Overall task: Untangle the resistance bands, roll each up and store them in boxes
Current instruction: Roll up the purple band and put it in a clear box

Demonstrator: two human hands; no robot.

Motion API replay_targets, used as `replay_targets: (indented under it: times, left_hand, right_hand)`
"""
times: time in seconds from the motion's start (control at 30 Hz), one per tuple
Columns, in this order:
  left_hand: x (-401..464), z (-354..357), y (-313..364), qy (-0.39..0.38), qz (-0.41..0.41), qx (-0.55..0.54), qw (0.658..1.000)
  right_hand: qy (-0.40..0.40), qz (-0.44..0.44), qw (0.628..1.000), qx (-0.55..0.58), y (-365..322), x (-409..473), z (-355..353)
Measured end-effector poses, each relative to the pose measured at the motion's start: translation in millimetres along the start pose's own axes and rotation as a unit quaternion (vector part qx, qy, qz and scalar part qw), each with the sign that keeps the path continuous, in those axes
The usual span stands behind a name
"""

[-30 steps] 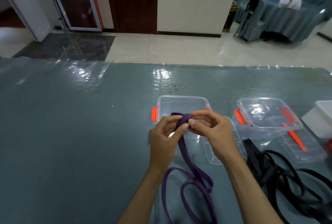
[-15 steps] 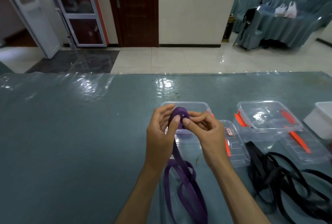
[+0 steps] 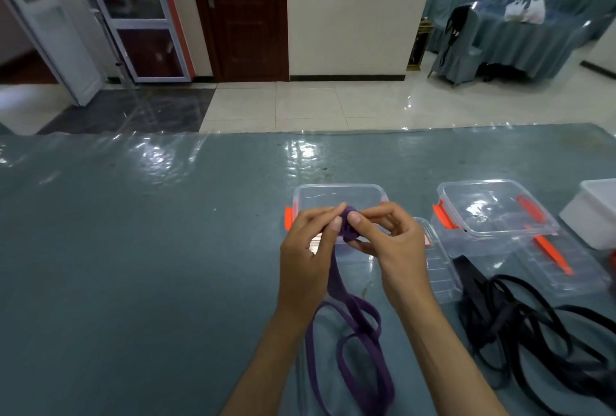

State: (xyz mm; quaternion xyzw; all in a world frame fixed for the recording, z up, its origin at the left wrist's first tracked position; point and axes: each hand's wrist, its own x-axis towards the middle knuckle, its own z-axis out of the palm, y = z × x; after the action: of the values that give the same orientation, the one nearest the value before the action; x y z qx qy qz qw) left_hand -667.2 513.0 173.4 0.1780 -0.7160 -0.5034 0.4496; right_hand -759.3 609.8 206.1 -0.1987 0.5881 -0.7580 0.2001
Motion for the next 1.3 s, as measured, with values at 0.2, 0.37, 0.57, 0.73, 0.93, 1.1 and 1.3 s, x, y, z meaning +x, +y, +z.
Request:
replay_targets:
  times: [0.2, 0.37, 0.57, 0.73, 0.93, 1.1, 1.3]
  left_hand:
    - [5, -7, -11, -0.053, -0.107, -0.126, 0.985]
    - [12, -20, -5, -0.073, -0.107, -0.166, 0.978]
    - [30, -25, 20, -0.053, -0.113, -0.171, 0.977]
    - [39, -11, 42, 0.023, -0.097, -0.216, 0.971]
    - [50, -4, 65, 0.0, -0.052, -0.166, 0.985]
    - [48, -3, 69, -0.016, -0.071, -0.177, 0.981]
    - [33, 15, 76, 0.008, -0.087, -0.23, 0.969]
  right_hand:
    - [0.029, -0.001, 0.999, 0.018, 15, 1, 6]
    - [-0.079, -0.045, 0.993, -0.072, 3, 15, -7]
    - [-0.128, -0.112, 0.966, -0.196, -42, 34, -9]
    - [-0.087, -0.181, 0.967, -0.158, -61, 36, 7]
    - [-0.015, -0.169, 0.984, -0.046, -60, 25, 19]
    - [-0.079, -0.107, 0.991, -0.026, -59, 19, -3]
    - [-0.027, -0.159, 0.987, 0.013, -63, 12, -13]
